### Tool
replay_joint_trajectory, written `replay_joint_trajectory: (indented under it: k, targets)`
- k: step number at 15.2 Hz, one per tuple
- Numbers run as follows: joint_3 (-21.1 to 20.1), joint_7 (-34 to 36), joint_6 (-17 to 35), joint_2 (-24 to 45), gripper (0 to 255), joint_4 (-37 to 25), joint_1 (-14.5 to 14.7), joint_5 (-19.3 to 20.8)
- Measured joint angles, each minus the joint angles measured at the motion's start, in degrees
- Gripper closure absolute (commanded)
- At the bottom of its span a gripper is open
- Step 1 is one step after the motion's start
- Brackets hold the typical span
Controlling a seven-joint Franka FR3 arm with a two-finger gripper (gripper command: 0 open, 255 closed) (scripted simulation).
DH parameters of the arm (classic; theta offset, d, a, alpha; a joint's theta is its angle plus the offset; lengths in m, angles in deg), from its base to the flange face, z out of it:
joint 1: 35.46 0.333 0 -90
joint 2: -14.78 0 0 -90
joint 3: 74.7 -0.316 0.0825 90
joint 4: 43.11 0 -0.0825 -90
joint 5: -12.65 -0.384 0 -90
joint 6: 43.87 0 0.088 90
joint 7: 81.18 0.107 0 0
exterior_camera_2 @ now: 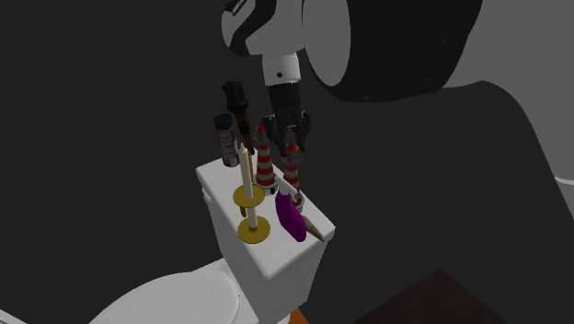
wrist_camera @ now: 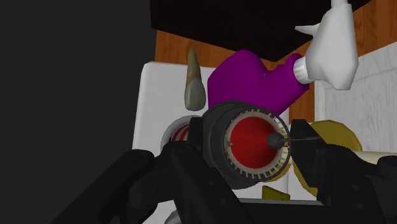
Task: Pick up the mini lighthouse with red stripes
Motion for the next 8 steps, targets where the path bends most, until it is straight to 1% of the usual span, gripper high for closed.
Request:
replay_joint_trajectory:
  k: [1, 3, 8]
  targets:
    - [-0.07, -0.08, -0.66, -1.14, 255, 0.57, 0.17, -0.06]
    - [-0.03, 0.24, -1.36, -2.16, 255, -0.40, 0.26, -0.07]
    - [0.01, 0.39, -4.00, -3.14, 255, -2.47, 0.18, -0.01]
